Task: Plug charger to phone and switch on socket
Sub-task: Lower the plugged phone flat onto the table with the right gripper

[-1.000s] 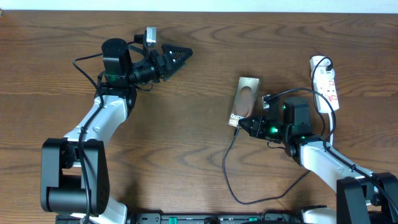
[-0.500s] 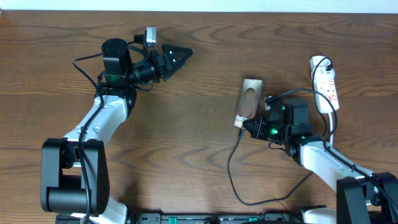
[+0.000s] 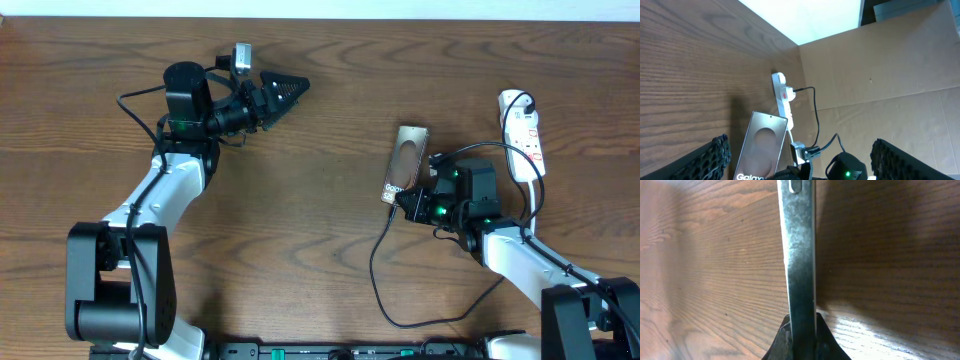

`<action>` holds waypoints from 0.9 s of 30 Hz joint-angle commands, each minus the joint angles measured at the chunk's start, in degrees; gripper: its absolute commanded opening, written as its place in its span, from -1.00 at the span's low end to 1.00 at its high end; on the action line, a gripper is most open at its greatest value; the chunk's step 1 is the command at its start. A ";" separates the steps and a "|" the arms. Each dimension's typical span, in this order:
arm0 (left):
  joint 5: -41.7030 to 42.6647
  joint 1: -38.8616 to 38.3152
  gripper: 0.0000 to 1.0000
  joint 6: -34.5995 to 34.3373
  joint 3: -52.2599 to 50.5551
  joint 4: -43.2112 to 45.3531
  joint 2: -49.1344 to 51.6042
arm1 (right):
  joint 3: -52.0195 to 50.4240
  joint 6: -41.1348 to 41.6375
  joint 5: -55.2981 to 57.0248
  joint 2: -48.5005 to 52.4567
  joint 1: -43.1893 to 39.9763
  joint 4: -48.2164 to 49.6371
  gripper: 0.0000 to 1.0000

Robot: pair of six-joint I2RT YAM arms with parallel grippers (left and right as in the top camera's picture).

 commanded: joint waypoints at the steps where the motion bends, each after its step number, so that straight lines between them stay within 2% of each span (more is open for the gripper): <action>1: 0.07 0.13 0.81 0.98 0.59 0.13 -0.59 | 0.74 -4.70 2.45 -0.28 -0.09 -1.14 -0.98; 11: 0.07 0.13 0.82 0.98 0.59 0.13 -0.59 | 0.70 -5.09 4.52 -0.28 -0.09 -2.99 -0.95; 13: 0.07 0.13 0.81 0.98 0.59 0.13 -0.59 | 0.70 -5.09 4.55 -0.28 -0.09 -2.99 -0.91; 15: 0.07 0.13 0.82 0.98 0.59 0.13 -0.59 | 0.70 -5.09 4.57 -0.28 -0.09 -2.99 -0.78; 23: 0.07 0.13 0.82 0.98 0.59 0.13 -0.59 | 0.70 -5.09 8.15 -0.28 -0.09 -2.97 -0.78; 27: 0.07 0.13 0.81 0.98 0.59 0.13 -0.59 | 0.70 -5.09 10.93 -0.28 -0.09 -2.93 -0.70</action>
